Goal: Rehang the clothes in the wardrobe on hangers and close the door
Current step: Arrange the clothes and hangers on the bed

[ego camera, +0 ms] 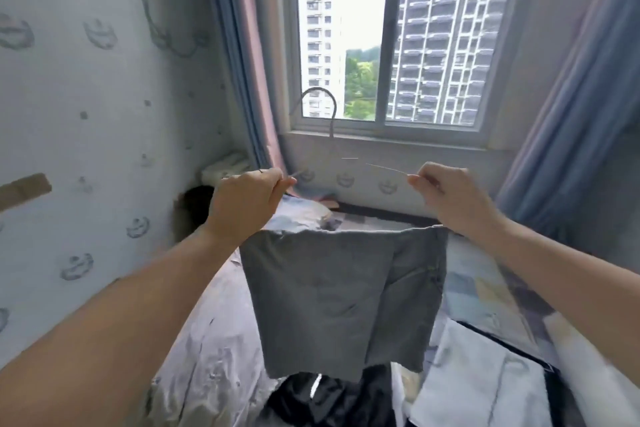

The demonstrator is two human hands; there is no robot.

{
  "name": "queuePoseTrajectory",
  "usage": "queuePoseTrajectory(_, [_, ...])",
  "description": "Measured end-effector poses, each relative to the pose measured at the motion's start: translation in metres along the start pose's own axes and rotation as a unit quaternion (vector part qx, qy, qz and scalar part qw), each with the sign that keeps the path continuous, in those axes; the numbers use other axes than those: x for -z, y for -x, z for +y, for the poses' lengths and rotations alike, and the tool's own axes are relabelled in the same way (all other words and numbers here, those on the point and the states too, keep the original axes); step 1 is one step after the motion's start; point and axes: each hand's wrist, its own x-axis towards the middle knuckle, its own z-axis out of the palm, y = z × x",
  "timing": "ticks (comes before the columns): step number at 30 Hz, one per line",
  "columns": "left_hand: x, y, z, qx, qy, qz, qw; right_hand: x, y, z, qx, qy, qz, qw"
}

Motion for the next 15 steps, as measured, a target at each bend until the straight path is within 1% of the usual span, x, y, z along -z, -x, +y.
queuePoseTrajectory(3, [-0.055,-0.015,0.033,-0.041,0.065,-0.042,0.996,0.014,0.025,0.037,-0.034,0.070,0.013,0.997])
queuePoseTrajectory(7, [-0.112,-0.024,0.080,-0.099,0.150,-0.086,0.980,0.030,0.067,0.072,-0.102,0.131,0.039,0.985])
queuePoseTrajectory(11, [-0.150,-0.023,0.127,-0.156,0.237,-0.109,0.953,0.046,0.112,0.091,-0.184,0.157,0.035,0.970])
queuePoseTrajectory(15, [-0.174,-0.023,0.167,-0.190,0.284,-0.130,0.931,0.062,0.146,0.099,-0.252,0.178,0.015,0.951])
